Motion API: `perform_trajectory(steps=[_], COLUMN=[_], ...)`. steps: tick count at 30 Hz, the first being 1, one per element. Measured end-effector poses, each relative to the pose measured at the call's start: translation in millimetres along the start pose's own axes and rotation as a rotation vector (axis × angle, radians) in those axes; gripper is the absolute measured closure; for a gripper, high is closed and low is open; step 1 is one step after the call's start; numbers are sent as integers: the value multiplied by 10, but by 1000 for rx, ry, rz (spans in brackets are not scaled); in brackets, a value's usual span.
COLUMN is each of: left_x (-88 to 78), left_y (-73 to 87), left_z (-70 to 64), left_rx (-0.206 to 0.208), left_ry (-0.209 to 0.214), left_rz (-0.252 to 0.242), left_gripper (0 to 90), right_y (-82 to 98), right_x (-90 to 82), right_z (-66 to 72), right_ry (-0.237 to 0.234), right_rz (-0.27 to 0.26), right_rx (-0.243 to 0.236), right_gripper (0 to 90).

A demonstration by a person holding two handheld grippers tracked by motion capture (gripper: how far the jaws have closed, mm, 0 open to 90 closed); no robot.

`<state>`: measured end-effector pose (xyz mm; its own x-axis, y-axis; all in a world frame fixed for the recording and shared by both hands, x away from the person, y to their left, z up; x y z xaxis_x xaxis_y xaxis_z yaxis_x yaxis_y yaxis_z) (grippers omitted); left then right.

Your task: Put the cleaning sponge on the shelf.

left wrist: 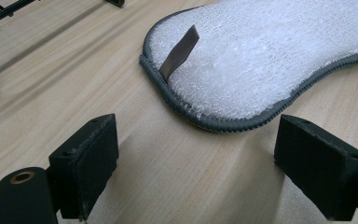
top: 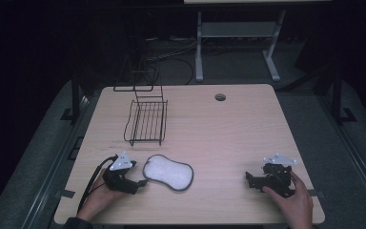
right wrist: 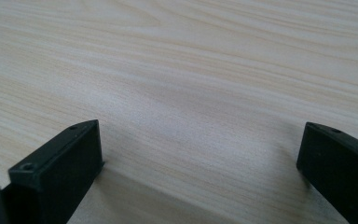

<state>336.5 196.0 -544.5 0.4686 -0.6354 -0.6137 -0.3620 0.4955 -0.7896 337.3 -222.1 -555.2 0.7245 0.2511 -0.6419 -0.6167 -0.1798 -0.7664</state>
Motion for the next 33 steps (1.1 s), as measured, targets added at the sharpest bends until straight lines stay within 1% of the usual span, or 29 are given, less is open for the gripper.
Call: perform_trajectory(steps=[4, 8, 9, 10, 11, 12, 13, 14, 15, 17, 19, 21, 22, 24, 26, 28, 33], left_x=[-1, -54, -80, -138, -164, -164, -190, -228, -243, -262, -277, -276, -279, -273, -267, -254, -185], left_y=[0, 25, 28, 9, -14, -14, -40, -80, -99, -140, -165, -199, -209, -258, -302, -346, -464], left_z=[1, 14, 21, 31, 37, 37, 40, 35, 29, 17, 23, 22, 25, 16, 9, 6, 2], left_rx=[0, 5, 8, 0, -14, -14, -25, -32, -34, -39, -30, -49, -45, -57, -62, -55, -56], left_ry=[0, -8, -12, -16, -17, -17, -16, -6, -2, 4, 6, 16, 25, 40, 44, 44, 67], left_rz=[0, 40, 45, 41, 29, 29, 17, 6, 3, -8, -5, -11, -7, -16, -28, -34, -48], left_gripper=[129, 145, 171, 240, 272, 319, 319, 372, 459, 548, 658, 748, 781, 846, 896, 897, 897], right_y=[-1, -2, -2, -2, -2, -2, -2, -2, -2, -2, -3, -4, -4, -4, -4, -4, -4], right_x=[1, 2, 2, 1, 1, 2, 2, 2, 2, 3, 3, 4, 4, 4, 4, 4, 4], right_z=[0, 1, 1, 1, 1, 1, 1, 1, 1, 1, 2, 2, 2, 2, 2, 2, 2], right_ry=[-1, -2, -3, -2, -2, -3, -3, -3, -3, -3, -4, -4, -4, -4, -4, -4, -5], right_rz=[0, -1, -1, -1, -1, -1, -1, -1, -1, -1, -1, -1, -1, -1, -1, -1, -1], right_rx=[0, -2, -2, -2, -2, -2, -2, -2, -2, -3, -3, -3, -3, -3, -3, -3, -4], right_gripper=[0, 0, 0, 0, 0, 0, 0, 0, 0, 0, 0, 0, 0, 0, 0, 0, 0])
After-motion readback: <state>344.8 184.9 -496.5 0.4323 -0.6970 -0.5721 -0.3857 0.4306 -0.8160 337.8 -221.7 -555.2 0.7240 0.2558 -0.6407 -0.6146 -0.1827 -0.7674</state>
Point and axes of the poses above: each handheld gripper's, and its own axes: x roughly forward along the jaws, y roughly out of its underside, z roughly to its left, the point moved 10 cm from there along x, roughly forward along the jaws, and after that the axes turned 6 degrees about -z, right-handed, at the moved point
